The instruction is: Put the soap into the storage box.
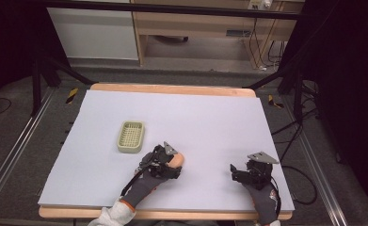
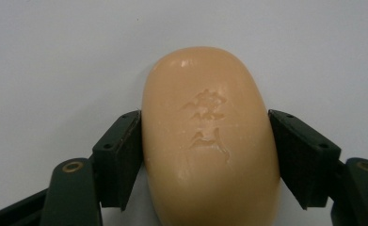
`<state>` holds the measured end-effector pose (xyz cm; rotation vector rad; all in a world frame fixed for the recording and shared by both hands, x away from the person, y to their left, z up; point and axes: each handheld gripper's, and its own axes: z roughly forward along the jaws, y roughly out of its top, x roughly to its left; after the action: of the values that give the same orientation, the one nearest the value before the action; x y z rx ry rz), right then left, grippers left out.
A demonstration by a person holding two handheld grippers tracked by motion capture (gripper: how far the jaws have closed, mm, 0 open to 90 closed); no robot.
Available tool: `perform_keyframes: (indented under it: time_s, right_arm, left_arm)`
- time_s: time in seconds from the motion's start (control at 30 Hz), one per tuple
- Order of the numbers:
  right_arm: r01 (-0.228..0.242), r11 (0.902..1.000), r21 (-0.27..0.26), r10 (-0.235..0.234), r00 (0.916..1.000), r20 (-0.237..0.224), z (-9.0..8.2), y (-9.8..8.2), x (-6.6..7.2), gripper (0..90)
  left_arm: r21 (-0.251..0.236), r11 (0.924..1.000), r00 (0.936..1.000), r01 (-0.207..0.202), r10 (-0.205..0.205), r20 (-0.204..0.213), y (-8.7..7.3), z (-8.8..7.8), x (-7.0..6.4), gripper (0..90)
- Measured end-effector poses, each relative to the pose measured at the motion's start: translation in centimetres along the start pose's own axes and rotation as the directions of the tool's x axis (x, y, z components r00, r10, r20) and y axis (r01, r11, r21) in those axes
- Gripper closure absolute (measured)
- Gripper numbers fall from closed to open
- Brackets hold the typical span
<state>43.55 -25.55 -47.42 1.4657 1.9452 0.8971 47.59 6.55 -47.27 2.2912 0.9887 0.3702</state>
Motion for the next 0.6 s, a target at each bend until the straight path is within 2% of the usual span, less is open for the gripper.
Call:
perform_keyframes:
  time_s: [0.4,0.6]
  right_arm:
    - [-0.001,1.0,0.001,0.001,1.0,-0.001,-0.02,0.0,0.05,6.7]
    - [-0.007,1.0,0.002,0.007,1.0,0.0,-0.11,0.02,0.04,6.7]
  left_arm:
    - [-0.009,0.9999,0.9999,0.01,-0.01,-0.001,-0.12,-0.13,-0.01,30.7]
    - [-0.022,0.9997,0.9999,0.011,-0.011,0.0,-0.04,-0.76,0.05,30.8]
